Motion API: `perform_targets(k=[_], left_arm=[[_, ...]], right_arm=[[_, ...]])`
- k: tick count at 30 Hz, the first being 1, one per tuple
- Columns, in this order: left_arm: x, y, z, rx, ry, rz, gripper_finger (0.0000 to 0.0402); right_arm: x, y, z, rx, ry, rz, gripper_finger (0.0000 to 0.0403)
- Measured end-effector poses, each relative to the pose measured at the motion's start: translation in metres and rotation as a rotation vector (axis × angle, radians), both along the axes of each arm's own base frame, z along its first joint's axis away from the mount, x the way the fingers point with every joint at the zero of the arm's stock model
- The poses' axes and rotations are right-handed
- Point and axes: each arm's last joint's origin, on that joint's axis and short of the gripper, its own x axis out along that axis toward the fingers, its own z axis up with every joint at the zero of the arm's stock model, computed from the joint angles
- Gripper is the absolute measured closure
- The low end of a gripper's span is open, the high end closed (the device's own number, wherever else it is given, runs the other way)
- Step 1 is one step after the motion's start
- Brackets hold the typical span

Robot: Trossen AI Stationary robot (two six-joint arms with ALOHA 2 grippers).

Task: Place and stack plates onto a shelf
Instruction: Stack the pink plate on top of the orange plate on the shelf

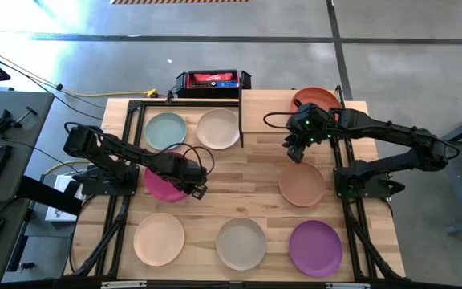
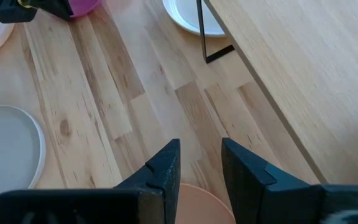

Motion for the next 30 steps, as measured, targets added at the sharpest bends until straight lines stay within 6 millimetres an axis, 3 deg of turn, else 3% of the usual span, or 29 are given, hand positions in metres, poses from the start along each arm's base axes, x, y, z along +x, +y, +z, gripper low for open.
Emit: perform_targets(k=[14,30], left_arm=[[-0.002,-0.012,0.003,0.004,-0.003,-0.083,0.0400],[0.014,-0.025,0.035,0.035,-0.018,-0.273,0.0401]], right_arm=[[0.000,0.000,0.000,0.000,0.000,0.000,0.0306],[0.001,0.000,0.001,0.018,-0.020,-0.022,0.0306]])
